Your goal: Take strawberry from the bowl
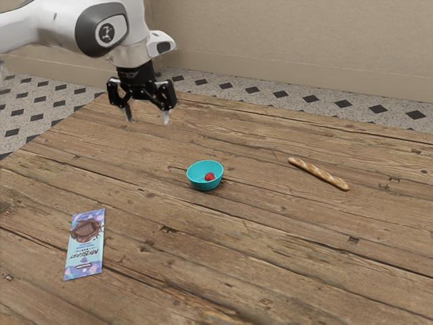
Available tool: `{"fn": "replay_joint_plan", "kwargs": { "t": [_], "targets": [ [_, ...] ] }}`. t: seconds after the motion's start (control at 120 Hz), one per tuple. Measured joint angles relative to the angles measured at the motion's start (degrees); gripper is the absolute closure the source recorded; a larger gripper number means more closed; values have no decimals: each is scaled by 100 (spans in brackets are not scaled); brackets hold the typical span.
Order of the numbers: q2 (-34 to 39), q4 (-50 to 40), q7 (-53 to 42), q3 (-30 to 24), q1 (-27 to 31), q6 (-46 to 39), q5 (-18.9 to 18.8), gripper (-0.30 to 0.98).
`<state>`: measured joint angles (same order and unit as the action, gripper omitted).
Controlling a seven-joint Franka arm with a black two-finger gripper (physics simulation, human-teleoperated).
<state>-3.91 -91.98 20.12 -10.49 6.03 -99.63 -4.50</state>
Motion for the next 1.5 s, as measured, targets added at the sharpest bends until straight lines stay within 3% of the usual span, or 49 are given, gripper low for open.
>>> {"fn": "replay_joint_plan", "kwargs": {
  "t": [0.233, 0.392, 0.575, 0.783, 0.967, 1.133, 1.5],
  "targets": [
    [-320, -167, 1060, 189, 140, -338, 16, 0],
    [-1043, 157, 1692, 526, 61, -804, 33, 1],
    [-2253, 1177, 2234, 770, -153, -1122, -25, 28],
    [-3740, 2588, 2553, 784, -421, -1264, -57, 41],
    [-3807, 2584, 2533, 759, -645, -1259, -182, 44],
    [-3311, 1926, 2508, 733, -772, -1211, -191, 44],
    [-4345, 2678, 2413, 891, -766, -2138, -117, 45]
  ]
}}
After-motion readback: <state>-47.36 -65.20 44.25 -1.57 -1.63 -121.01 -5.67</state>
